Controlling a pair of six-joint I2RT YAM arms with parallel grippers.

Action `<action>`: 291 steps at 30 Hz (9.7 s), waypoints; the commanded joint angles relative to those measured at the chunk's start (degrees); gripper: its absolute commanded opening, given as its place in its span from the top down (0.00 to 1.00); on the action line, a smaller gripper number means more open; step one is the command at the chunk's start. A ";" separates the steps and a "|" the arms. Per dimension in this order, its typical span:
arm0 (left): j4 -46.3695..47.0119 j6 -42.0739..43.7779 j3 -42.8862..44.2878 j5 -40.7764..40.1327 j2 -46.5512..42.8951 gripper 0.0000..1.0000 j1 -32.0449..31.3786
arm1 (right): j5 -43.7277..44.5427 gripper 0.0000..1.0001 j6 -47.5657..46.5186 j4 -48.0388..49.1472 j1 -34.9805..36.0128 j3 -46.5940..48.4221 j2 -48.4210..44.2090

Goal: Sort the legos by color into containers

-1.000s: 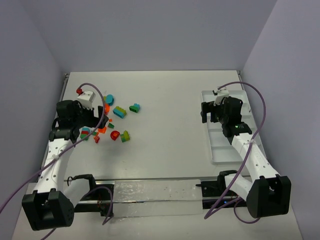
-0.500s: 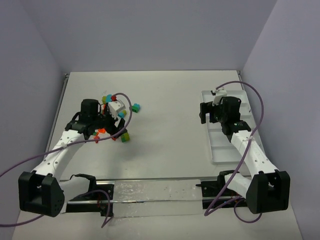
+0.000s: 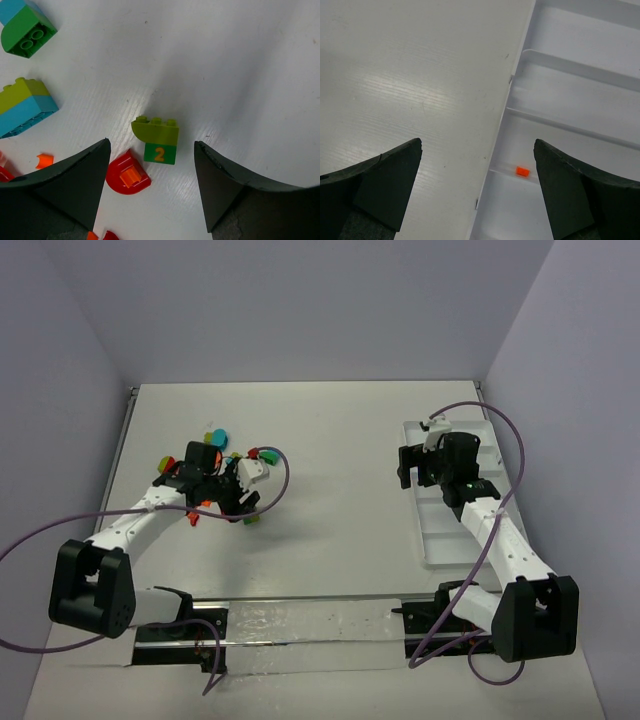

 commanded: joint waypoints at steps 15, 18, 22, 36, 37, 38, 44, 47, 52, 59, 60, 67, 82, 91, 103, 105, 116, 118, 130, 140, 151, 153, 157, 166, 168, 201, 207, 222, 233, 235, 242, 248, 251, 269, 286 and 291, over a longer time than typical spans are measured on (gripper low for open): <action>-1.68 10.64 -0.77 -1.90 8.36 0.24 -0.15 | -0.97 0.00 -0.58 -0.31 0.54 3.27 1.47; -1.30 11.10 -1.14 -2.12 9.05 0.25 -0.14 | -0.97 0.00 -0.64 -0.37 0.55 3.33 1.62; -1.37 11.56 -1.14 -2.12 10.09 0.30 -0.06 | -1.04 0.00 -0.57 -0.36 0.63 3.40 1.78; -0.76 11.82 -1.09 -1.38 10.49 0.53 -0.06 | -1.23 0.00 -0.05 -0.17 0.86 3.30 1.76; -0.79 11.68 -1.11 -1.29 10.30 0.55 -0.06 | -1.30 0.00 0.32 -0.02 0.88 3.18 1.61; -0.85 11.49 -1.02 -1.21 9.99 0.57 -0.09 | -1.50 0.00 0.89 0.21 0.86 3.04 1.38; -2.18 9.04 0.93 -0.62 6.19 0.76 -0.77 | -5.69 0.00 4.02 0.72 0.89 3.29 1.13; -3.57 6.23 3.19 -0.80 2.91 0.93 -2.49 | -9.28 0.00 5.16 -2.10 0.85 6.50 2.44; 0.10 -1.94 5.27 -4.78 -4.90 1.00 -9.08 | -18.26 0.01 10.84 -4.50 0.91 12.72 5.04; 1.00 -12.00 11.85 -8.45 -5.48 1.00 -18.25 | -31.19 0.08 22.19 -2.29 3.10 19.76 12.24; 1.03 -12.29 12.32 -8.33 -5.22 1.00 -18.36 | -31.42 0.08 22.64 -2.18 3.51 20.13 12.61; 2.15 -13.60 15.67 -10.20 -2.31 1.00 -22.71 | -32.17 0.08 25.87 -2.87 13.19 24.46 18.08; 3.46 -11.67 13.28 -14.15 -2.31 1.00 -26.43 | -38.91 0.11 26.25 -4.78 23.40 29.87 28.59; 4.40 -11.46 12.36 -14.10 -2.87 1.00 -26.75 | -45.11 0.21 26.28 -4.44 25.58 30.86 31.28; 5.63 -11.93 10.51 -15.16 -4.00 1.00 -26.78 | -55.10 0.64 33.13 1.18 25.06 31.25 35.96; 6.21 -12.23 9.96 -15.39 -4.18 1.00 -26.69 | -56.15 0.76 34.73 3.76 24.50 29.96 35.79; 7.61 -14.88 6.19 -14.12 -6.21 1.00 -23.15 | -59.94 1.00 41.93 10.00 10.46 26.78 32.81; 7.88 -15.37 5.50 -13.53 -6.70 1.00 -22.18 | -60.08 1.00 43.62 13.24 6.56 25.71 31.23; 8.82 -19.12 7.90 -14.80 -4.85 1.00 -19.57 | -17.14 1.00 13.43 -18.46 -14.17 44.69 31.13; 9.44 -21.16 13.17 -17.21 0.05 1.00 -19.66 | 8.91 1.00 -4.99 -32.68 -16.05 60.98 44.36; 9.52 -20.34 14.49 -19.82 1.99 1.00 -19.57 | 15.40 0.97 -12.26 -35.42 -18.31 67.61 55.42; 9.46 -20.45 14.48 -18.99 2.22 1.00 -19.57 | 14.70 0.93 -13.74 -35.86 -18.75 68.66 56.68; 9.87 -20.76 14.31 -18.62 2.98 1.00 -19.57 | 15.29 0.91 -15.49 -36.24 -19.15 70.70 59.30; 10.75 -20.58 14.20 -18.58 3.98 1.00 -19.57 | 15.37 0.89 -17.09 -38.79 -19.65 76.56 64.45; 10.69 -20.43 14.24 -18.64 4.22 1.00 -19.57 | 15.14 0.87 -17.43 -38.64 -19.65 76.37 64.85; 9.38 -26.10 16.08 0.78 -0.36 1.00 -14.41 | -7.29 0.16 -8.11 -48.18 -15.93 79.32 51.00; 11.64 -33.62 16.12 14.60 -2.98 1.00 -11.75 | -31.19 0.16 0.99 -47.15 -8.00 67.20 40.68; 29.90 -73.84 13.57 26.56 -3.32 1.00 -2.99 | -35.04 0.18 5.03 -20.76 13.96 39.72 18.45; 33.74 -106.39 12.54 25.46 1.97 1.00 1.34 | -22.04 0.21 0.48 -13.11 23.31 38.96 12.46; 36.67 -111.70 10.73 26.01 2.52 1.00 1.55 | -20.78 0.21 -0.23 -13.24 25.11 40.33 13.04; 56.68 -128.13 2.07 29.68 3.45 1.00 2.18 | -14.11 0.21 -1.40 -12.95 32.18 44.44 17.37; 69.55 -137.32 -3.71 28.96 2.04 1.00 2.32 | -13.96 0.21 -0.74 -12.97 34.27 47.03 20.39; 68.69 -137.09 -4.37 28.50 1.17 1.00 2.32 | -13.98 0.21 -0.77 -13.26 34.97 47.19 21.29; 70.43 -139.38 -5.54 27.06 0.86 1.00 2.49 | -21.01 0.19 -3.10 -15.05 36.42 45.96 22.19; 68.63 -137.93 -6.39 26.32 -1.04 0.77 2.68 | -20.26 0.86 -2.93 -14.10 36.77 46.65 24.71; 59.59 -129.22 -4.50 25.05 -2.13 0.17 4.59 | -19.34 1.00 -2.66 -15.66 35.29 45.27 22.55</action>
